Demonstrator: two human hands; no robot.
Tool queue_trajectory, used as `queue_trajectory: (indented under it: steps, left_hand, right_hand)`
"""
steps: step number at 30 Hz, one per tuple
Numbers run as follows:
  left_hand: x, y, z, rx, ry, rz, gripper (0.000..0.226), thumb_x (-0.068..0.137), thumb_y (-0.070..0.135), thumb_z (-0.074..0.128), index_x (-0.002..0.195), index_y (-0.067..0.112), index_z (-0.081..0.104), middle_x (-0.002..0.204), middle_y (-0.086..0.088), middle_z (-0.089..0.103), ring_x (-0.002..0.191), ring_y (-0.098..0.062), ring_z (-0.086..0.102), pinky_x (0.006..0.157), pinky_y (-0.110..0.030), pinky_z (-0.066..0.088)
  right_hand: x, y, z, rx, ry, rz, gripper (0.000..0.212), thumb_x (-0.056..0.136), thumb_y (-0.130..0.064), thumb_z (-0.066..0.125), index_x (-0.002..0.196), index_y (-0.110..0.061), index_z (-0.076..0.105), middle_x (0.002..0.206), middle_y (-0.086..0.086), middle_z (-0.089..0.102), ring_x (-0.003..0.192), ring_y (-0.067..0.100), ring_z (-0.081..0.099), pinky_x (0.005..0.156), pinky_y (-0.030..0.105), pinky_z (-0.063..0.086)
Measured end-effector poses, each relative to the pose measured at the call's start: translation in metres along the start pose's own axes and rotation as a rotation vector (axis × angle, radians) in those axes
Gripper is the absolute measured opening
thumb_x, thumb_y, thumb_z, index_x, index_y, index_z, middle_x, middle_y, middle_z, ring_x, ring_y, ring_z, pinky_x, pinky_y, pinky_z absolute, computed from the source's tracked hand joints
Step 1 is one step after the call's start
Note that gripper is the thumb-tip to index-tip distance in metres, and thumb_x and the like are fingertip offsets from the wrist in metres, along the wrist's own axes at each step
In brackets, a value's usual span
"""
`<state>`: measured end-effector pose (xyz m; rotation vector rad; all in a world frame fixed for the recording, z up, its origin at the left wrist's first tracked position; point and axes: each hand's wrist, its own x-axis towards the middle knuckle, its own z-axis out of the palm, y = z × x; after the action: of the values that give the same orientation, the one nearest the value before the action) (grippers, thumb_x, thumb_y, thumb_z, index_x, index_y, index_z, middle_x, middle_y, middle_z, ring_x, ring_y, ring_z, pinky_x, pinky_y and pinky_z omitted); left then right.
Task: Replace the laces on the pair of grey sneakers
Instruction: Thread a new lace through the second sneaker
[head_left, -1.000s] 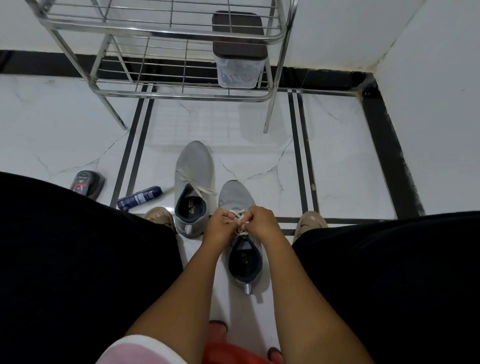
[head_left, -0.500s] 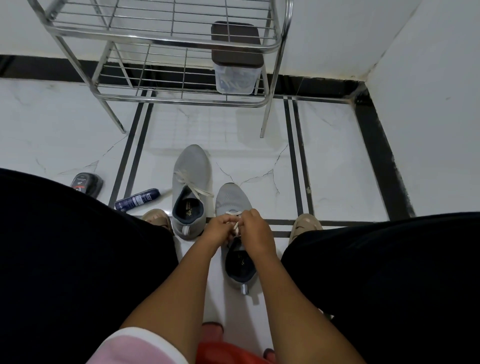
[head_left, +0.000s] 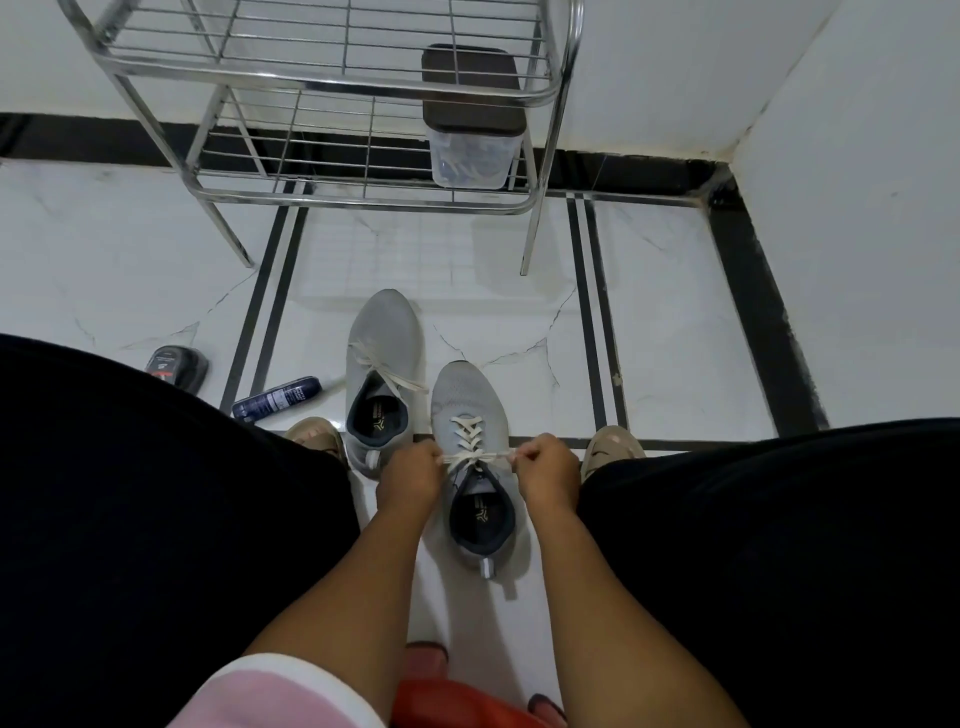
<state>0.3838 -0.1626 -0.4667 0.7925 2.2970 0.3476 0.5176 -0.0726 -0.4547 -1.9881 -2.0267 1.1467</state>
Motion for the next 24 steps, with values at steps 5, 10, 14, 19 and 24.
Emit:
queue_trajectory:
  steps: [5,10,14,19,24]
  left_hand:
    - [-0.001,-0.001,0.008,-0.071,-0.082,-0.026,0.027,0.093,0.01,0.042,0.109,-0.001,0.061,0.101,-0.009,0.058,0.103,-0.031,0.056,0.085,-0.036,0.044]
    - [-0.001,0.013,0.0,-0.998,-0.146,-0.443,0.021,0.093,0.012,0.046,0.073,0.013,0.053,0.068,-0.001,0.051,0.059,-0.012,0.047,0.057,-0.024,0.041]
    - [-0.016,0.021,-0.004,-1.422,-0.237,-0.464,0.016,0.094,0.016,0.047,0.081,0.012,0.055,0.057,0.002,0.058,0.048,-0.006,0.054,0.041,-0.015,0.034]
    - [-0.01,0.016,0.003,-1.629,-0.369,-0.476,0.028,0.097,0.016,0.038,0.093,0.003,0.063,0.054,0.004,0.056,0.04,-0.002,0.046,0.038,-0.012,0.029]
    - [-0.002,0.016,0.009,-1.721,-0.39,-0.526,0.029,0.099,0.018,0.036,0.076,0.009,0.05,0.053,0.003,0.049,0.035,-0.004,0.035,0.037,-0.014,0.027]
  right_hand:
    - [0.004,0.009,0.004,0.244,-0.158,0.204,0.016,0.078,-0.011,0.075,0.073,-0.019,0.062,0.085,0.004,0.068,0.082,0.022,0.062,0.081,0.031,0.052]
    - [0.014,0.01,0.007,0.193,-0.253,0.211,0.02,0.079,-0.022,0.073,0.063,-0.02,0.061,0.077,0.009,0.068,0.08,0.03,0.065,0.084,0.043,0.056]
    - [0.012,-0.004,0.005,0.277,-0.265,0.193,0.033,0.094,-0.033,0.052,0.065,-0.019,0.053,0.08,0.009,0.061,0.075,0.024,0.056,0.075,0.039,0.05]
    - [0.006,-0.015,0.014,0.824,-0.331,0.436,0.03,0.101,-0.029,0.04,0.106,-0.007,0.061,0.07,-0.002,0.068,0.054,0.009,0.046,0.051,0.02,0.042]
    - [0.009,-0.019,0.02,0.962,-0.3,0.505,0.028,0.102,-0.028,0.039,0.091,-0.009,0.057,0.062,0.0,0.06,0.05,0.01,0.036,0.052,0.022,0.037]
